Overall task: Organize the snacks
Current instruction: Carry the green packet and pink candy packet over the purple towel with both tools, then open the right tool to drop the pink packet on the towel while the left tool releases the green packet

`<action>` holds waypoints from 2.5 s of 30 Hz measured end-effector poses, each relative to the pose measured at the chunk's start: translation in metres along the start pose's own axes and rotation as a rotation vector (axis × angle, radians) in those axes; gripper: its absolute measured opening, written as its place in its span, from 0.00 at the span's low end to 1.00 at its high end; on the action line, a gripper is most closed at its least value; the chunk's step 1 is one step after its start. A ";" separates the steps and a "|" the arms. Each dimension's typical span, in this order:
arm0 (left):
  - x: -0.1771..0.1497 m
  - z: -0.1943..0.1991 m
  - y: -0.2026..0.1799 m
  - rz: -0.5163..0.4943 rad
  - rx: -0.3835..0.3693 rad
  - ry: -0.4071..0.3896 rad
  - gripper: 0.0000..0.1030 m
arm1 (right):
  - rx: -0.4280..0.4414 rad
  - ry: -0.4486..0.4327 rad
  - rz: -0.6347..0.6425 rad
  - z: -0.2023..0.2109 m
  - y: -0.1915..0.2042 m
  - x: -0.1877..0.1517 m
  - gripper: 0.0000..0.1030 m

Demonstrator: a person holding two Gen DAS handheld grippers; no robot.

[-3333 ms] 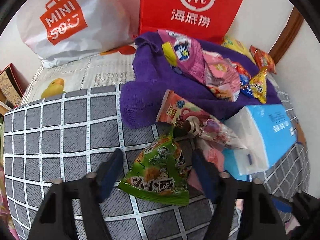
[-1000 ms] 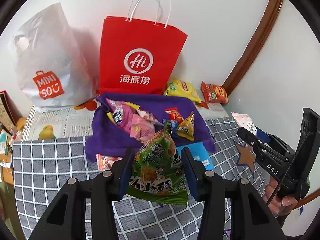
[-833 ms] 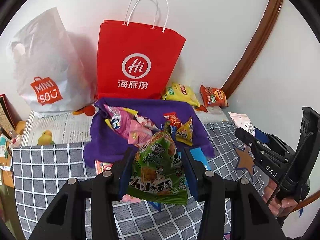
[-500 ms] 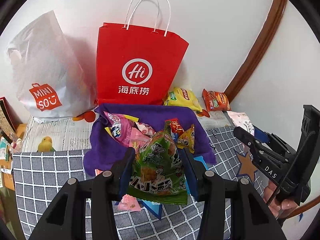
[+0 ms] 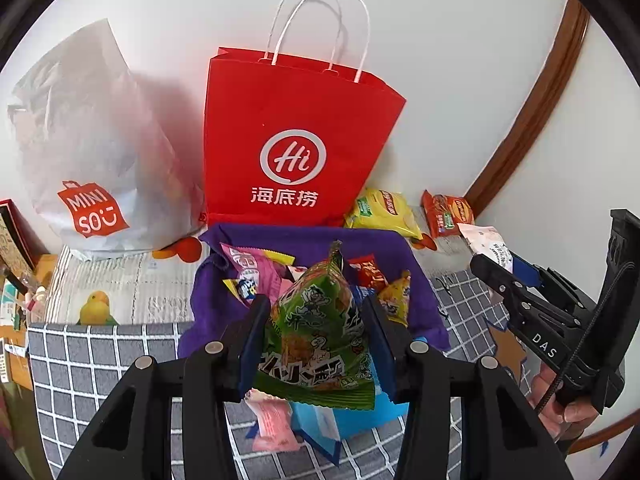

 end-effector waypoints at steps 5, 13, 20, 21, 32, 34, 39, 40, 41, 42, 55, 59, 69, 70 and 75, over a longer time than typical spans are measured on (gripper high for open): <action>0.008 -0.018 0.005 0.003 -0.007 0.014 0.44 | -0.001 0.006 0.004 -0.014 0.001 0.006 0.43; 0.025 -0.045 0.005 -0.012 -0.025 0.021 0.44 | 0.042 -0.006 0.010 -0.037 0.003 0.020 0.43; 0.017 -0.079 0.016 -0.009 -0.025 0.046 0.44 | 0.019 0.066 0.016 -0.080 -0.008 0.010 0.43; 0.013 -0.087 0.020 0.006 -0.033 0.063 0.44 | 0.015 0.077 0.011 -0.086 -0.011 0.009 0.43; 0.005 -0.118 0.044 0.040 -0.014 0.139 0.44 | -0.006 0.183 -0.005 -0.135 -0.027 -0.011 0.43; 0.005 -0.120 0.044 0.033 -0.011 0.143 0.44 | -0.004 0.192 0.001 -0.137 -0.025 -0.014 0.43; 0.003 -0.123 0.042 0.026 -0.010 0.151 0.44 | -0.003 0.199 0.016 -0.139 -0.021 -0.016 0.43; 0.003 -0.123 0.042 0.026 -0.011 0.152 0.44 | -0.004 0.199 0.018 -0.139 -0.021 -0.016 0.43; 0.003 -0.123 0.042 0.026 -0.013 0.152 0.44 | -0.005 0.200 0.019 -0.139 -0.020 -0.017 0.43; 0.003 -0.123 0.042 0.027 -0.013 0.151 0.44 | -0.004 0.202 0.021 -0.140 -0.020 -0.017 0.43; -0.001 -0.133 0.044 0.040 -0.036 0.180 0.44 | -0.009 0.251 0.044 -0.151 -0.015 -0.021 0.43; -0.003 -0.138 0.040 0.030 -0.045 0.194 0.44 | -0.010 0.276 0.063 -0.156 -0.011 -0.027 0.43; -0.007 -0.150 0.033 0.021 -0.066 0.209 0.44 | -0.039 0.312 0.086 -0.162 -0.008 -0.033 0.43; -0.007 -0.152 0.033 0.023 -0.068 0.212 0.44 | -0.038 0.311 0.087 -0.161 -0.007 -0.033 0.43; -0.008 -0.156 0.034 0.030 -0.071 0.219 0.44 | -0.042 0.315 0.089 -0.161 -0.007 -0.034 0.43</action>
Point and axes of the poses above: each gripper's, at about its wrist camera, not at the fingertips, and z roughly against the way its jaws point, y to its left, x to its top, the point moved 4 cm from there along -z, roughly the way its jaws point, and after that the axes turned 8 degrees about -z, right-handed, at the moved point
